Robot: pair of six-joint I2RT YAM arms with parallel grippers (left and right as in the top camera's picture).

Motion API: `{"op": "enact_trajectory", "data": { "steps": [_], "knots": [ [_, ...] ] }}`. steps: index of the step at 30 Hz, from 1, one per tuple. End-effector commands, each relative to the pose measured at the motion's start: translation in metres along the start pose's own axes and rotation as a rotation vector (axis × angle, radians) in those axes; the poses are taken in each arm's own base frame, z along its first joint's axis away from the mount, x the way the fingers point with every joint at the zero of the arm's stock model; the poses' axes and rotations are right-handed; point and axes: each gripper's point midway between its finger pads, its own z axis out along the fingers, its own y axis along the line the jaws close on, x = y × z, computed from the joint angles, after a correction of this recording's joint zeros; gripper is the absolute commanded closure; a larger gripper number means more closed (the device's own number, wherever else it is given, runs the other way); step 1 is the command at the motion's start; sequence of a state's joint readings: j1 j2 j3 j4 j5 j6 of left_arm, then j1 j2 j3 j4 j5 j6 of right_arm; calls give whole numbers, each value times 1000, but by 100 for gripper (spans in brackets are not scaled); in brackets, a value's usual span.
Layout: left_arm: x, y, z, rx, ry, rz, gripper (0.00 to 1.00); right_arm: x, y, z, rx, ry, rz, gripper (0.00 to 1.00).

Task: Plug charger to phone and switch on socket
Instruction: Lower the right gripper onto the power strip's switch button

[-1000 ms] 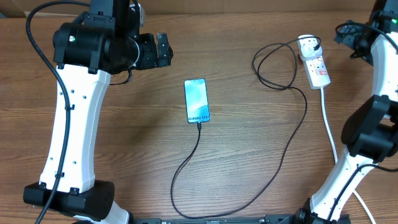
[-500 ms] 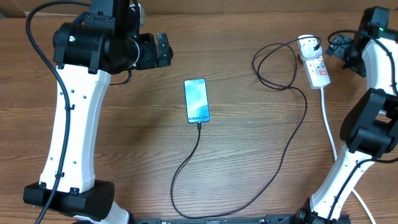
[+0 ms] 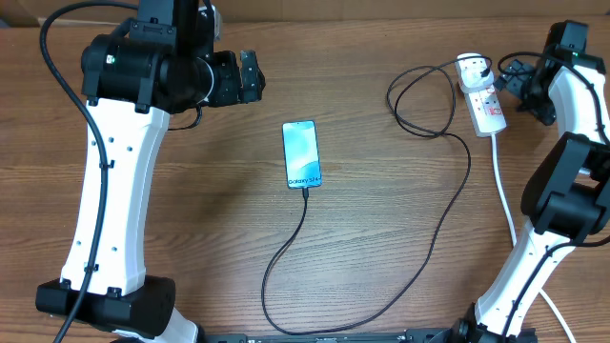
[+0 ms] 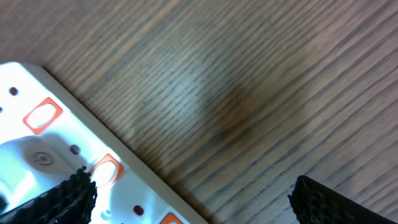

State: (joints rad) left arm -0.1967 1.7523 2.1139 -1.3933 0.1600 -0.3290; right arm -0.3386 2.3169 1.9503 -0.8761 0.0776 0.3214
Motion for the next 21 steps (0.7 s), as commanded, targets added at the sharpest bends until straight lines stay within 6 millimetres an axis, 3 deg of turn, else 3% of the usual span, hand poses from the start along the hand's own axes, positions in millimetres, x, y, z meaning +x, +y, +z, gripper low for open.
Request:
{"op": "enact_trajectory", "data": {
  "steps": [1,21],
  "knots": [
    [0,-1,-6,-3,-15,30,1,6,1,6,-4,8,20,0],
    [0,-1,-6,-3,-15,30,1,10,1,10,-6,17,72,0]
  ]
}}
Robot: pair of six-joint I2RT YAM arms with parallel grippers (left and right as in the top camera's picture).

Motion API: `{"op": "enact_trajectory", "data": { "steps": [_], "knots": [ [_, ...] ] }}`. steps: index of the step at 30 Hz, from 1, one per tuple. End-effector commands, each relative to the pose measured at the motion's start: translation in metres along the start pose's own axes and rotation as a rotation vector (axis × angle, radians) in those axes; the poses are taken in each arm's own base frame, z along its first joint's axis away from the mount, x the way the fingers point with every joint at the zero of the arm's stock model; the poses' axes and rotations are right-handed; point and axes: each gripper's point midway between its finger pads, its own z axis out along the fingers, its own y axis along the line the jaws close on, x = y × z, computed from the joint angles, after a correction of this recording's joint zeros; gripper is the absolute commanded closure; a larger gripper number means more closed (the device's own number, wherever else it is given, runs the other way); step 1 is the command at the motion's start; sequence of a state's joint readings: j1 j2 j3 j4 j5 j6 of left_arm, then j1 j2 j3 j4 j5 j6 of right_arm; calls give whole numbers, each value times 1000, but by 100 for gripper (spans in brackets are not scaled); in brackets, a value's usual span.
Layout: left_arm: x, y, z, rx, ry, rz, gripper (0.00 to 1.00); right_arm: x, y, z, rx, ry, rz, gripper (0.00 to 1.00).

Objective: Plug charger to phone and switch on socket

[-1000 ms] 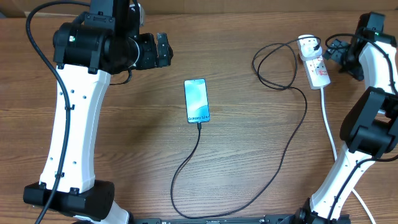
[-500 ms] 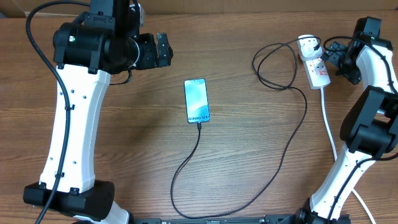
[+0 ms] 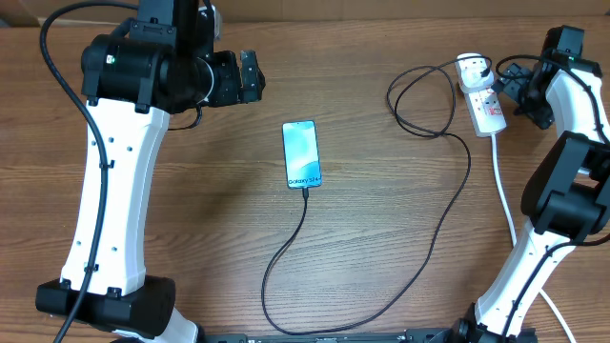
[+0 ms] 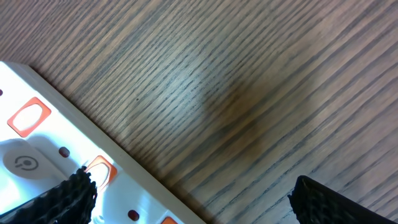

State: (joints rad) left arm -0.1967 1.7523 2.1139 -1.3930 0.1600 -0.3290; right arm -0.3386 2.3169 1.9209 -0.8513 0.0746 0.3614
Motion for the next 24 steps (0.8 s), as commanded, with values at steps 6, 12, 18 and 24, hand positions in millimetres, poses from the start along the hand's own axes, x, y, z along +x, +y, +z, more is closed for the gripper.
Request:
{"op": "enact_trajectory", "data": {
  "steps": [6,12,18,24],
  "knots": [
    [0,-1,-6,-4,-15,30,1,16,10,9,-28,32,19,0],
    [0,-1,-6,-4,-15,30,0,18,25,10,-46,15,-5,0],
    [0,-1,-6,-4,-15,30,0,15,23,9,-13,-11,40,0],
    [0,-2,-6,-3,-15,30,0,13,19,10,-31,-1,55,0]
  ]
}}
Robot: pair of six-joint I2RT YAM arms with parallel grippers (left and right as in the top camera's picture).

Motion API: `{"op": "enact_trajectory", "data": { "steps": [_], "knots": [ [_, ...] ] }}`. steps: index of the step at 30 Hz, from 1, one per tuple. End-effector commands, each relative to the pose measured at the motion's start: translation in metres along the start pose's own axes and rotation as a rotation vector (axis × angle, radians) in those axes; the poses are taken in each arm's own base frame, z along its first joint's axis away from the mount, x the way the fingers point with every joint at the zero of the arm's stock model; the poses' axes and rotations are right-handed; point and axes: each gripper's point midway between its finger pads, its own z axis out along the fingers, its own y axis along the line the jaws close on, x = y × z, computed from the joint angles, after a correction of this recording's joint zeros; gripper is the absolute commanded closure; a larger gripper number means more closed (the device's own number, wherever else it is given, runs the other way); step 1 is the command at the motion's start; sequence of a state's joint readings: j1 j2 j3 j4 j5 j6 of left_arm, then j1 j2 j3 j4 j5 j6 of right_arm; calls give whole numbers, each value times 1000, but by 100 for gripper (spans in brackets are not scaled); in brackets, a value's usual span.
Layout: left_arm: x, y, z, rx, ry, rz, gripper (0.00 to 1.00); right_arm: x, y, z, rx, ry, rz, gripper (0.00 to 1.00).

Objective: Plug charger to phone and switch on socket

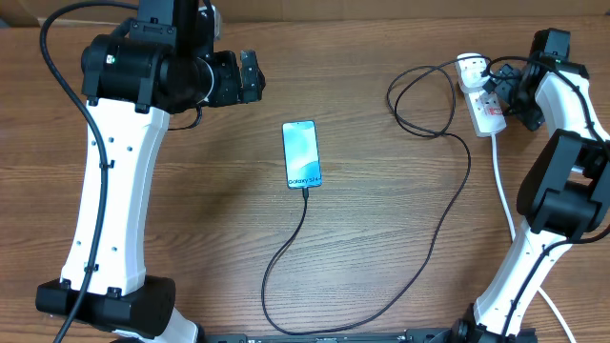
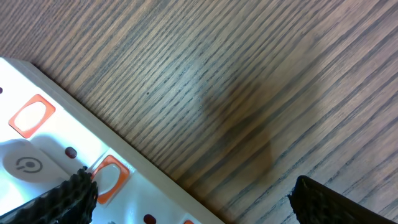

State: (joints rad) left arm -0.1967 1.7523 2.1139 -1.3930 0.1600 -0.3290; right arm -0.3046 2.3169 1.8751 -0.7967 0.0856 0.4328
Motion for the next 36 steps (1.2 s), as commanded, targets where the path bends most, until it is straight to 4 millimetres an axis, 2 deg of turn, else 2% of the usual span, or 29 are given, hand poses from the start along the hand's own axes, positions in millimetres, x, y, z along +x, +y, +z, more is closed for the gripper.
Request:
{"op": "enact_trajectory", "data": {
  "steps": [1,27,36],
  "knots": [
    [0,-1,-6,-4,-15,30,0,1,3,1,-29,12,22,0],
    [0,-2,-6,-3,-15,30,1,-8,-3,2,-3,-27,19,0],
    [0,-1,-6,-4,-15,30,1,-12,-11,2,26,-42,23,0]
  ]
}}
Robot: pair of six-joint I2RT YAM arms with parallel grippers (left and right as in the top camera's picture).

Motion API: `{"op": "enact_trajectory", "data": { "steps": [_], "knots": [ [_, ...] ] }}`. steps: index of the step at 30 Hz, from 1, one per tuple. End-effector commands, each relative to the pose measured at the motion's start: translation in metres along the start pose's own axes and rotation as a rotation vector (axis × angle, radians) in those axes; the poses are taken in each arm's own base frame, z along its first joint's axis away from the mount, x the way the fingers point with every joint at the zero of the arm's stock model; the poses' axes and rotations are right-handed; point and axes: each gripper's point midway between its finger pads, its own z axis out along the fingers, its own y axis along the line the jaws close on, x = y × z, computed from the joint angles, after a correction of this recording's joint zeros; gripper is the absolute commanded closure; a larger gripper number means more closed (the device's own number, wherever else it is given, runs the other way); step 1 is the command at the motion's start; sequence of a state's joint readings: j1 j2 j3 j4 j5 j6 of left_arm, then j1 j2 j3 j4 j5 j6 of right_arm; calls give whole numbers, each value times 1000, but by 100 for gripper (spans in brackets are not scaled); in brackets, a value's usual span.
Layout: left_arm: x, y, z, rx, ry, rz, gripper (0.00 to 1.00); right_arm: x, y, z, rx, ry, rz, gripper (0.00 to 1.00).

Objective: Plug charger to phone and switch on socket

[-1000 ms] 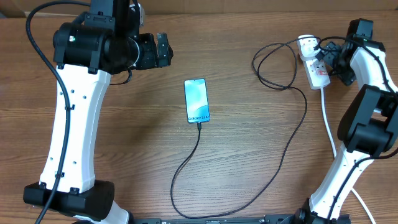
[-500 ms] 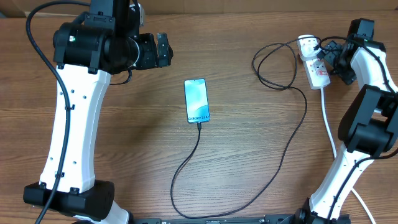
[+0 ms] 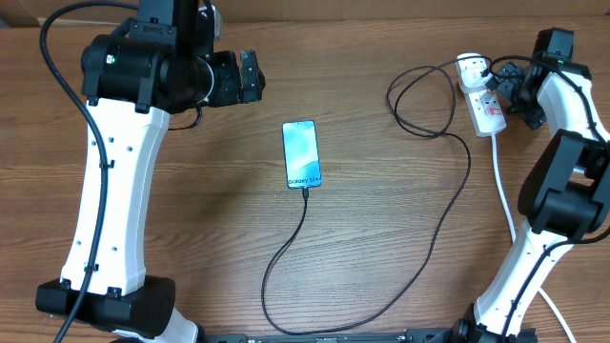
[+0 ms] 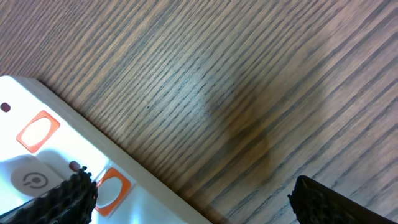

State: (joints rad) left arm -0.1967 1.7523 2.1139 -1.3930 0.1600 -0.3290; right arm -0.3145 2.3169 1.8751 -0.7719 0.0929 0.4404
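The phone point(image 3: 301, 154) lies screen-up mid-table, lit, with the black charger cable point(image 3: 448, 214) in its bottom port. The cable loops right and up to a white plug point(image 3: 472, 68) at the far end of the white power strip point(image 3: 488, 110). My right gripper point(image 3: 506, 84) stands open at the strip's far end. In the right wrist view its left fingertip point(image 4: 69, 200) is over the strip point(image 4: 31, 152), next to an orange switch point(image 4: 107, 189). The other fingertip is over bare wood. My left gripper point(image 3: 250, 77) hangs open, up and left of the phone.
The wooden table point(image 3: 381, 133) carries the cable's wide loop between phone and strip. The strip's white lead point(image 3: 503, 195) runs toward the near right edge. A second orange switch point(image 4: 38, 130) shows on the strip. The left arm's white column point(image 3: 105, 210) stands at the left.
The right gripper has shifted only slightly: in the wrist view the strip sits a little lower and further left. Phone, cable and left arm are unchanged.
The right gripper first stood open just right of the strip's far end, and stayed there at the second moment. By the third moment it had moved left over the strip beside the plug, and it is there now, open. The phone stayed plugged in and lit throughout.
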Motion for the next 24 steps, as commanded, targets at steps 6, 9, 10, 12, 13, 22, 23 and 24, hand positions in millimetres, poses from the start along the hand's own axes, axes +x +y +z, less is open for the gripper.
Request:
{"op": "enact_trajectory", "data": {
  "steps": [6,9,10,12,13,22,23,24],
  "knots": [
    [0,-2,-6,-3,-15,30,0,-2,-5,4,10,-11,8,0],
    [0,-2,-6,-3,-15,30,0,-1,-9,5,29,-14,32,0],
    [0,-2,-6,-3,-15,30,0,-1,-10,5,34,-15,46,0],
    [0,-2,-6,-3,-15,30,0,0,-10,6,35,-12,59,0],
    [0,-2,-6,-3,-15,30,0,1,-10,6,35,-12,59,0],
    [0,-2,-6,-3,-15,31,0,2,-7,6,16,-5,28,0],
    [0,-2,-6,-3,-15,30,0,2,-7,6,16,-5,28,0],
    [0,-2,-6,-3,-15,30,0,2,-7,7,18,-2,28,0]
  ]
}}
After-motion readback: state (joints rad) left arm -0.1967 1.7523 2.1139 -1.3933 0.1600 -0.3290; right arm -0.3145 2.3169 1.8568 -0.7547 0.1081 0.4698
